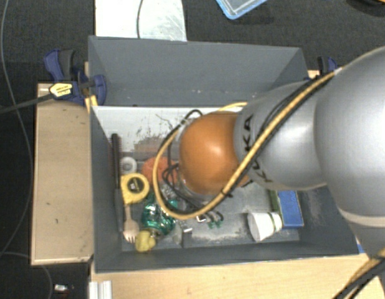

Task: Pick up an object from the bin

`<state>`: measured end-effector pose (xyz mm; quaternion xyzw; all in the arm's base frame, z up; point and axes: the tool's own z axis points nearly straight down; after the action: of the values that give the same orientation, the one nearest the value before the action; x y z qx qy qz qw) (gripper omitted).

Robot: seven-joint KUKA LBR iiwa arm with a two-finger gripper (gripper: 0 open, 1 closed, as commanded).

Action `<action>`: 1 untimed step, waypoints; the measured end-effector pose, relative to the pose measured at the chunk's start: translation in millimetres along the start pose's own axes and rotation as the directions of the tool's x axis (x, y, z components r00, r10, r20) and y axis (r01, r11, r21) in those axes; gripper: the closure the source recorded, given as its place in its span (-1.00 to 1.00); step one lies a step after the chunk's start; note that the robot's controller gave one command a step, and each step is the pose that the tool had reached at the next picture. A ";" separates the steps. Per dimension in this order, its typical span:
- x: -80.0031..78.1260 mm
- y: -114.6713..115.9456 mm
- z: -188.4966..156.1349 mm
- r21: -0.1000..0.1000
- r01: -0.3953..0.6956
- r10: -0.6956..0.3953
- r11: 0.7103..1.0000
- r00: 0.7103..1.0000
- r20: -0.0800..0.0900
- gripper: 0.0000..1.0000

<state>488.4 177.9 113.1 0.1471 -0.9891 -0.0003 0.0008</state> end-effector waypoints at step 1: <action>-0.2 20.2 40.7 -0.005 -0.137 0.137 0.991 0.990 0.018 -1.00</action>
Offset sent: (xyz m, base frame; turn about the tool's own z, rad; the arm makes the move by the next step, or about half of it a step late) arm -0.0127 0.0332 -0.0431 0.4741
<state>482.7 197.2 72.4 0.0790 -0.9968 -0.0034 -0.0080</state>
